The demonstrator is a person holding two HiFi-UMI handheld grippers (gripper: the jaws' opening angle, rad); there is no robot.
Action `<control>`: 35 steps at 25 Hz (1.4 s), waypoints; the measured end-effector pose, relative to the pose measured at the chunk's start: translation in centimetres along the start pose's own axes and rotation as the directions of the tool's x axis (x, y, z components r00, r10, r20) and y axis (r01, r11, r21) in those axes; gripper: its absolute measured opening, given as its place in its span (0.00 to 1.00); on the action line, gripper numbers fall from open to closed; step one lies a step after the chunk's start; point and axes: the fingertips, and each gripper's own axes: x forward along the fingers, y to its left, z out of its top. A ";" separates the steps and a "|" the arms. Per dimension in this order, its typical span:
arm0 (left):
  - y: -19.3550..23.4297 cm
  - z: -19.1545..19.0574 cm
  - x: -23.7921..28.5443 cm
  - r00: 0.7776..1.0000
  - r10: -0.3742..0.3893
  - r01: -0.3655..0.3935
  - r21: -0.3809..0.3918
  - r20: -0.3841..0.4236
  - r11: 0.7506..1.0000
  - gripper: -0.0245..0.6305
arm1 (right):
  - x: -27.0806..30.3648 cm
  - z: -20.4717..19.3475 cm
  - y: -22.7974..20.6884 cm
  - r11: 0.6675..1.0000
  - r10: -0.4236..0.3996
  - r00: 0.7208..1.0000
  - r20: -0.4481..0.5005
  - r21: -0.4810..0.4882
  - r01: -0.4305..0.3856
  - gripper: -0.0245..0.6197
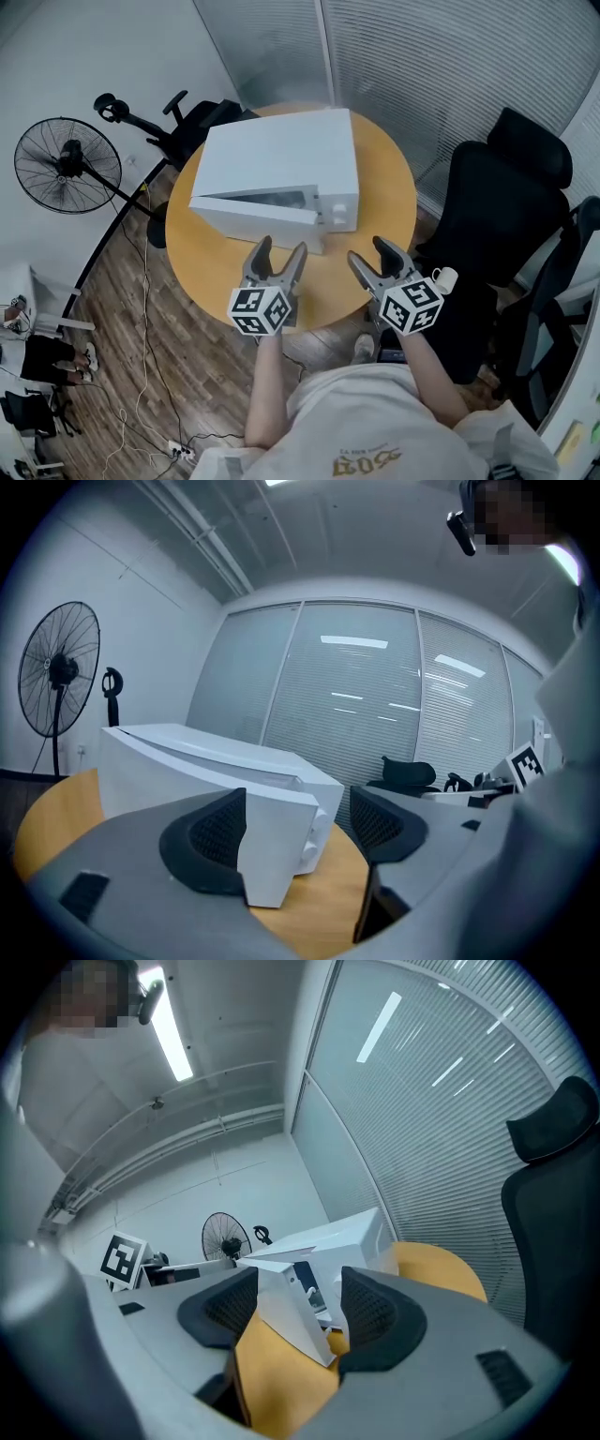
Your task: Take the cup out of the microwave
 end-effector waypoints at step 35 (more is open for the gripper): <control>-0.5 -1.3 7.8 0.990 0.078 -0.018 0.434 -0.121 0.901 0.62 | 3.0 -1.7 -4.7 0.998 0.021 0.998 -0.054 0.060 -0.018 0.46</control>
